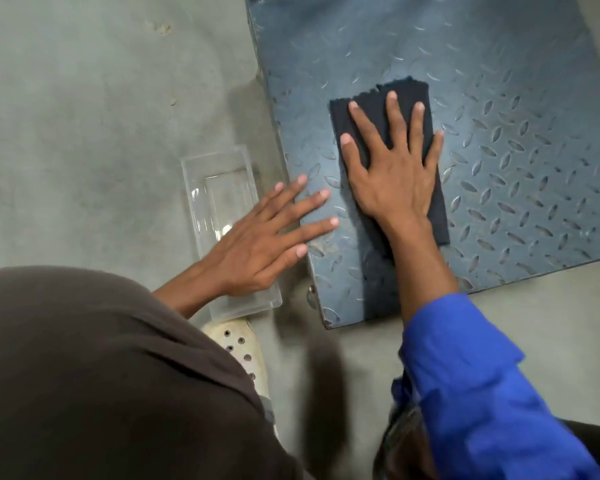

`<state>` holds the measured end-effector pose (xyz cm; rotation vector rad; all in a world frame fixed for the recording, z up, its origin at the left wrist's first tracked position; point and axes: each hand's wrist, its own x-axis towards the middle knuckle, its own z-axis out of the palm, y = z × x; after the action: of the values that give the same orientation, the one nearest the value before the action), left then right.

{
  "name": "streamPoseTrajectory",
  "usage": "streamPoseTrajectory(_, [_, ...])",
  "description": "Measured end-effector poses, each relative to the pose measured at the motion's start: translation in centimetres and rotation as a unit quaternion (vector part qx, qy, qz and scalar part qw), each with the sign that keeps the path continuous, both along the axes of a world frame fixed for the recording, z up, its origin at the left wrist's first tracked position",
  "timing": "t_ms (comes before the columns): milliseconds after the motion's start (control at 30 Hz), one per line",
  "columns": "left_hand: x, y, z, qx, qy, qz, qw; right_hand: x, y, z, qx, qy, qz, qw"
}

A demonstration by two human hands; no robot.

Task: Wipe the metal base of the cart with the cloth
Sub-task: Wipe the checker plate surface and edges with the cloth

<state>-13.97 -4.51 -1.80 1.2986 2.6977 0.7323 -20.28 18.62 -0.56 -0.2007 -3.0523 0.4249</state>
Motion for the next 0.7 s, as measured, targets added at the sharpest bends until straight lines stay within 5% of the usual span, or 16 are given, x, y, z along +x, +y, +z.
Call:
streamPoseTrajectory(167, [3.7,1.1,-0.3,-0.003,0.011,-0.09,0.996,-5.1,-3.8,0.5,0.015,-0.027,0.119,0.992])
streamPoseTrajectory(367, [6.4,2.0,-1.1,0.003,0.009,-0.167,0.986,1.1,-5.1,-0.4,0.065,0.015,0.329,0.942])
streamPoseTrajectory(700, [2.6,1.4,-1.3,-0.006,0.035,-0.139,0.99,-9.2,-7.1,0.8,0.063,-0.016,0.291,0.954])
